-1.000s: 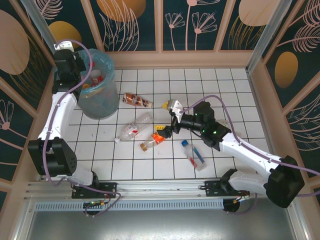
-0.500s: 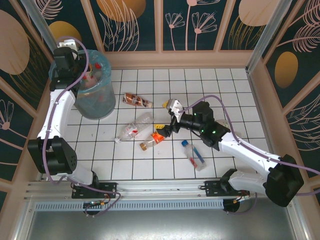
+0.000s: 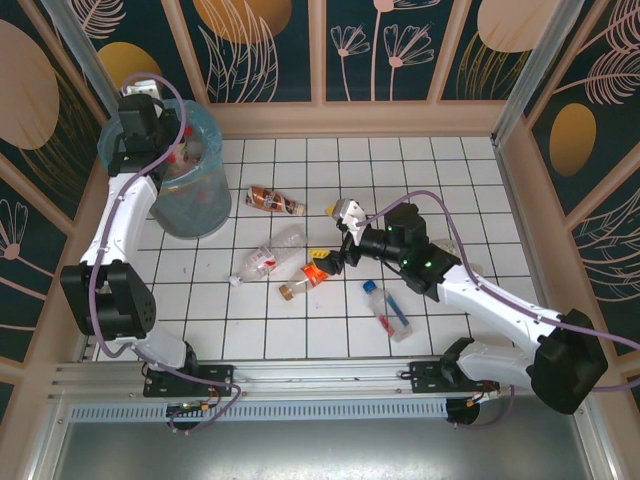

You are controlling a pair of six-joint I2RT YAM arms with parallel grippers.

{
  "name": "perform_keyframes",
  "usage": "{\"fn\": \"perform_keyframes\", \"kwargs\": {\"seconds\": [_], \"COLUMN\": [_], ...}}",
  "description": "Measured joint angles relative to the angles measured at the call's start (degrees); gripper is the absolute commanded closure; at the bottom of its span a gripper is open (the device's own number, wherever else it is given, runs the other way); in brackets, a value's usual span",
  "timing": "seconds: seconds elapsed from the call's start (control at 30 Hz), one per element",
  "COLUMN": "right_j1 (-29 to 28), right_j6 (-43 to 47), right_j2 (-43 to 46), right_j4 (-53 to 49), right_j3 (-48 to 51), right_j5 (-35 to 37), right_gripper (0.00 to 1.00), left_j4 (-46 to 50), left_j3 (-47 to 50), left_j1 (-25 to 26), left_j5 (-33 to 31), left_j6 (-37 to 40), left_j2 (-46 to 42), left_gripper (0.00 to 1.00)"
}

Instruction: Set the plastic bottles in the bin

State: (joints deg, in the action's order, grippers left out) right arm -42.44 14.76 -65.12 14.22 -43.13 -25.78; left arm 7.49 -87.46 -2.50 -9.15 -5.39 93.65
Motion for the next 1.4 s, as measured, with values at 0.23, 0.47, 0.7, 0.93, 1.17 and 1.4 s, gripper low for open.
{"fn": "perform_keyframes", "kwargs": {"seconds": [0.23, 0.47, 0.7, 0.93, 1.17, 1.4], "right_j1": [-0.04, -0.04, -0.04, -0.04, -0.04, -0.04], "right_j6": [0.63, 1.27, 1.27, 1.44, 1.46, 1.86], "right_j2": [1.14, 1.14, 1.14, 1.14, 1.33, 1.99], "right_j4": [-1.22, -1.64, -1.64, -1.66, -2.01, -2.95], "right_j3": [0.00, 0.00, 0.00, 0.00, 0.00, 0.02], "right_j5": [0.72, 0.87, 0.87, 0.92, 1.68, 1.99], "right_gripper": [0.01, 0.01, 0.01, 0.01, 0.01, 0.01], "left_j4": [-1.20, -1.29, 2.03, 0.68, -4.55, -9.49], "left_j3": [0.02, 0.15, -3.28, -5.53, -2.82, 0.63], "left_j1": [0.00, 0.00, -0.24, -0.61, -0.61, -0.76], "left_j5": [-0.52, -3.52, -6.60, -8.98, -8.70, -7.78], "left_j6": [-0.02, -0.46, 1.05, 3.28, 3.78, 3.23], "left_j2": [0.55, 0.15, -0.07, 0.50, 1.90, 0.92], "left_gripper": [1.00, 1.00, 1.00, 1.00, 0.98, 1.00]}}
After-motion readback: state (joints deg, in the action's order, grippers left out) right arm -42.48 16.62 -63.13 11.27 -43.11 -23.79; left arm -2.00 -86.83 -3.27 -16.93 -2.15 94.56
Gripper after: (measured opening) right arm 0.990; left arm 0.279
